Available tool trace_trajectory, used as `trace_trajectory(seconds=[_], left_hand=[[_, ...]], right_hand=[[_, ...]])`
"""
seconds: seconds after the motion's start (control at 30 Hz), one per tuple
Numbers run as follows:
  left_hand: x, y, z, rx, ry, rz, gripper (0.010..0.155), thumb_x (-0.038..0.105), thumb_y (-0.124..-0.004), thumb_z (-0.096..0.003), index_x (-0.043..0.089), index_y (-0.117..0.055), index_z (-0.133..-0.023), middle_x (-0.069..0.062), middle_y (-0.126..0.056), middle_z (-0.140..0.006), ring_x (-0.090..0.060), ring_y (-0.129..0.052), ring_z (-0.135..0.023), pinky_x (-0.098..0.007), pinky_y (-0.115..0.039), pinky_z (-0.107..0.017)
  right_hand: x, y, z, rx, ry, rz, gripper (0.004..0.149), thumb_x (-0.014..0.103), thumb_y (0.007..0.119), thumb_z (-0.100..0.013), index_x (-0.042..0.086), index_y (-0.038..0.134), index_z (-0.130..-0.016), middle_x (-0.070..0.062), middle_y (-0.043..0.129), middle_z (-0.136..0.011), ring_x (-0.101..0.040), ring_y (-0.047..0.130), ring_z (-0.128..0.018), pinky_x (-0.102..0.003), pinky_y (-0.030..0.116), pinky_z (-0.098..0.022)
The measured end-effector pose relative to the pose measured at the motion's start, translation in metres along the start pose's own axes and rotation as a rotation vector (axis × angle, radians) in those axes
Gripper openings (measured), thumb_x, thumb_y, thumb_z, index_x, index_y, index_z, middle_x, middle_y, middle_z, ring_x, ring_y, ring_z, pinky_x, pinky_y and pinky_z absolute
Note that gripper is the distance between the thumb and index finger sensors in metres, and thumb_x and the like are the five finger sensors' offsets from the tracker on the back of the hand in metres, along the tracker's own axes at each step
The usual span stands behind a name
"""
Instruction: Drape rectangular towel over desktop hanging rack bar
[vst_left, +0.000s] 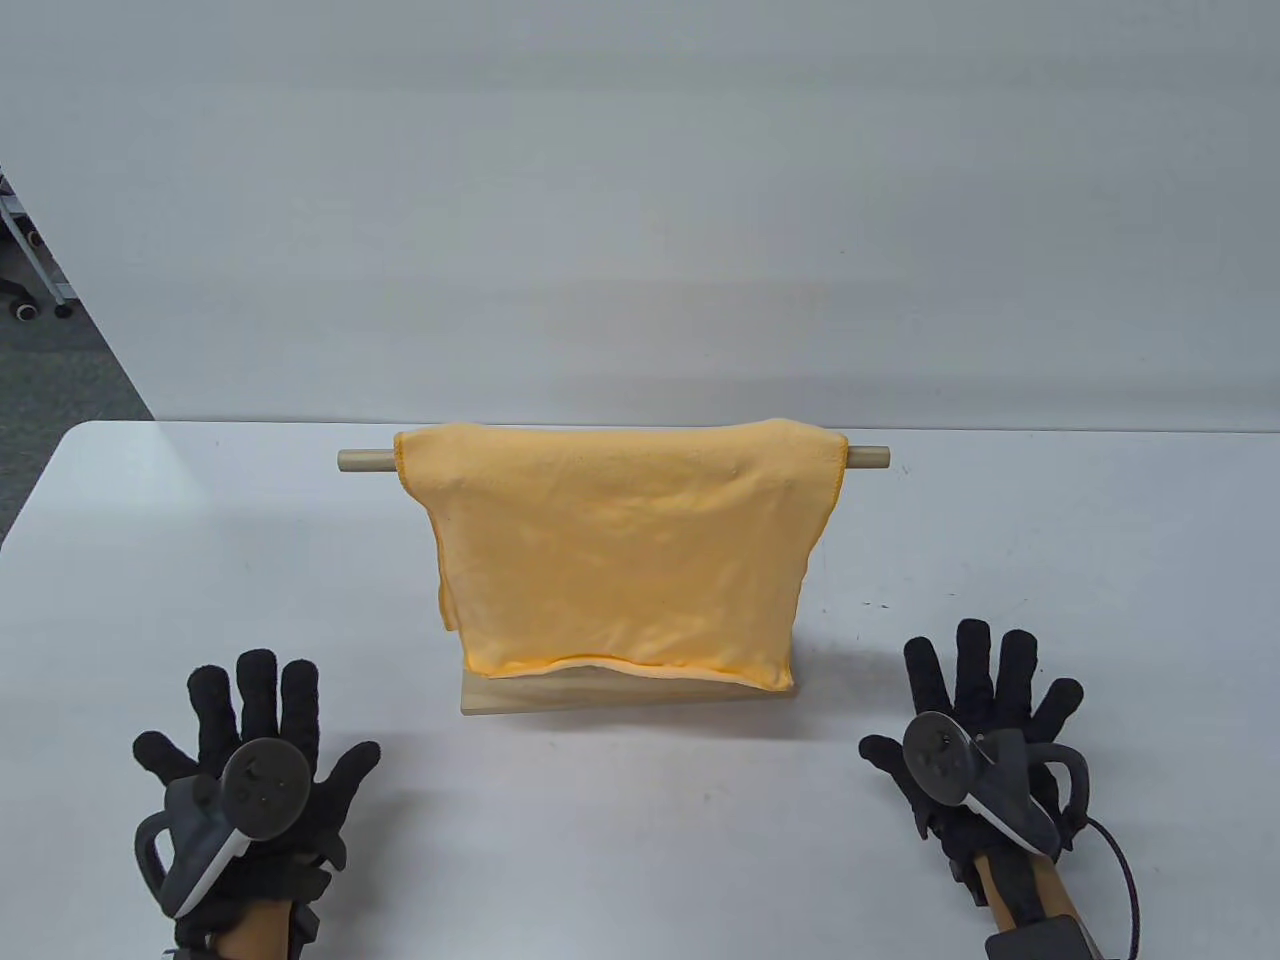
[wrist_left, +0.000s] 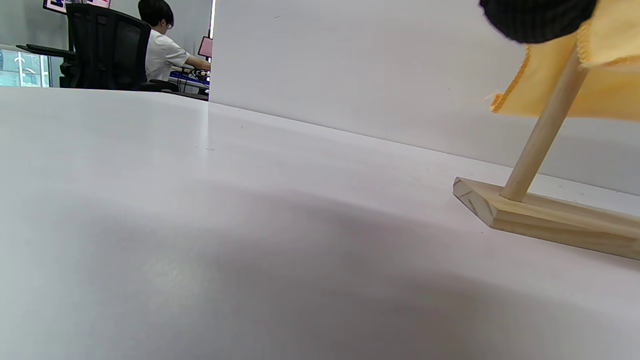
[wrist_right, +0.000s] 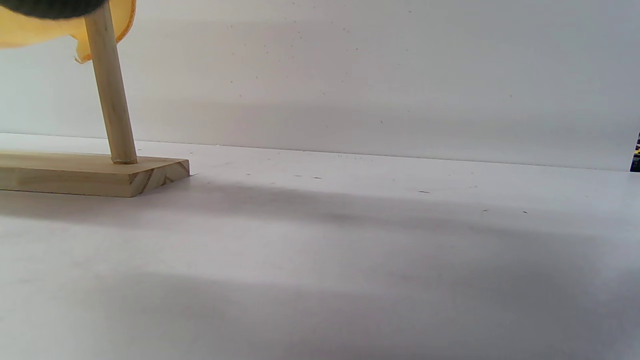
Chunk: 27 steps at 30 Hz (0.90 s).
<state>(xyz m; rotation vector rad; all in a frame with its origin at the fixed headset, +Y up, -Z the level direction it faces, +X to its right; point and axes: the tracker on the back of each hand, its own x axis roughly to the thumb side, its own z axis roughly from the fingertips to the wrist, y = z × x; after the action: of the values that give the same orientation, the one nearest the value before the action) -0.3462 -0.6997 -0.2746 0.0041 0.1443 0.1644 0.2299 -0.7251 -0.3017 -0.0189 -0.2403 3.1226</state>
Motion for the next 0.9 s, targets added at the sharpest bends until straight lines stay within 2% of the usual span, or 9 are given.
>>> trace_trajectory(seconds=[0.47, 0.9], left_hand=[[-0.009, -0.006, 0.002, -0.048, 0.053, 0.028, 0.089, 0.077, -0.062, -0.0504, 0.043, -0.008, -0.113, 0.010, 0.017, -0.118, -0.032, 0.024, -0.111, -0.077, 0.011, -0.061], [-0.011, -0.002, 0.006, -0.016, 0.056, 0.030, 0.089, 0.077, -0.062, -0.0504, 0.043, -0.008, -0.113, 0.008, 0.016, -0.118, -0.033, 0.023, -0.111, -0.078, 0.010, -0.061]], right_hand=[[-0.016, -0.008, 0.006, 0.014, 0.095, -0.058, 0.090, 0.070, 0.056, -0.033, 0.026, 0.021, -0.102, -0.020, 0.004, -0.110, -0.059, 0.005, -0.096, -0.083, 0.010, -0.053], [-0.022, -0.007, 0.004, 0.051, 0.125, -0.036, 0.089, 0.068, 0.057, -0.033, 0.024, 0.022, -0.102, -0.021, 0.007, -0.111, -0.058, 0.007, -0.097, -0.082, 0.010, -0.054]])
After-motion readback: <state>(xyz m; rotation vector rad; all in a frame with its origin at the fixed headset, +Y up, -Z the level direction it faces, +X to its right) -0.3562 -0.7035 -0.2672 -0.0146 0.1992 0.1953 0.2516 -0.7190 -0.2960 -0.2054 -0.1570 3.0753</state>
